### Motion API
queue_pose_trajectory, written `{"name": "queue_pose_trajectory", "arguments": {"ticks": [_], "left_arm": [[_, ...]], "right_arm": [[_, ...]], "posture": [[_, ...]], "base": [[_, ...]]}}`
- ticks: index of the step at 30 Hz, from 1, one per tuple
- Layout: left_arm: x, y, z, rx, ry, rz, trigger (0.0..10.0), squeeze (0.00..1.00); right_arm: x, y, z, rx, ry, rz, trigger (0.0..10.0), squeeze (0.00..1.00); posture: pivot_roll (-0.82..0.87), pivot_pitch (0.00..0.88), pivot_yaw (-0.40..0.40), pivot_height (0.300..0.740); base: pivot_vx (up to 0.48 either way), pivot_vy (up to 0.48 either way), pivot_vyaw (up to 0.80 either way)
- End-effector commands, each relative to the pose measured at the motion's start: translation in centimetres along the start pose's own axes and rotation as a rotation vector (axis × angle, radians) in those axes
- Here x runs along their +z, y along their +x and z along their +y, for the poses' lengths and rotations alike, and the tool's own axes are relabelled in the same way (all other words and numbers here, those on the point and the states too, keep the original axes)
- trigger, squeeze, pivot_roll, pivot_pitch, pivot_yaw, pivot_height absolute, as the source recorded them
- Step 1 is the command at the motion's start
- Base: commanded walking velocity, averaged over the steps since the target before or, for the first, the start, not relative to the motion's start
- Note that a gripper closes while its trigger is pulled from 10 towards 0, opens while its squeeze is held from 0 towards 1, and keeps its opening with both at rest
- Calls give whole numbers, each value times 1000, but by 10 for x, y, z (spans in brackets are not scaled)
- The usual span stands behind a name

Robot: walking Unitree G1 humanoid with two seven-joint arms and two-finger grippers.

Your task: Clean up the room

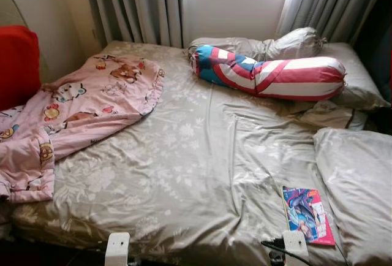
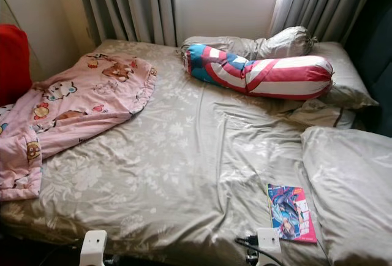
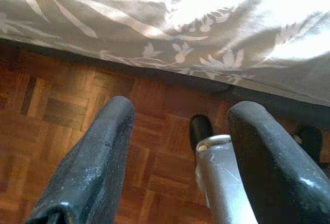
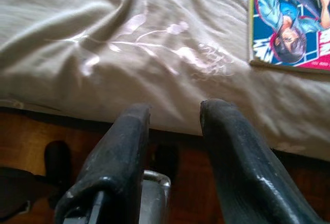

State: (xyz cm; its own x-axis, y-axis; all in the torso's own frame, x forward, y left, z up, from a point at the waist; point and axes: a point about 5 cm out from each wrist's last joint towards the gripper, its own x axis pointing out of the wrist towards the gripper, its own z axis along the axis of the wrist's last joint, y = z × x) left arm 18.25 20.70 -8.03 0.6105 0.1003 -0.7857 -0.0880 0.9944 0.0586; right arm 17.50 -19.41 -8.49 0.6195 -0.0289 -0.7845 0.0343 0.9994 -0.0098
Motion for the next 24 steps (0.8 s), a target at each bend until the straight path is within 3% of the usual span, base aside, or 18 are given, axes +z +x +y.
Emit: {"name": "queue_pose_trajectory", "arguments": {"ticks": [1, 24], "left_arm": [[-2, 0, -4, -11, 1, 17, 10000, 0], [2, 1, -5, -16, 4, 4, 10000, 0]], "right_arm": [[-2, -1, -4, -10, -2, 6, 10000, 0], [-2, -1, -3, 5, -6, 11, 10000, 0]], "posture": [[-88, 0, -25, 740], [-86, 0, -24, 740]], "base": [[0, 461, 0], [0, 452, 0]]}}
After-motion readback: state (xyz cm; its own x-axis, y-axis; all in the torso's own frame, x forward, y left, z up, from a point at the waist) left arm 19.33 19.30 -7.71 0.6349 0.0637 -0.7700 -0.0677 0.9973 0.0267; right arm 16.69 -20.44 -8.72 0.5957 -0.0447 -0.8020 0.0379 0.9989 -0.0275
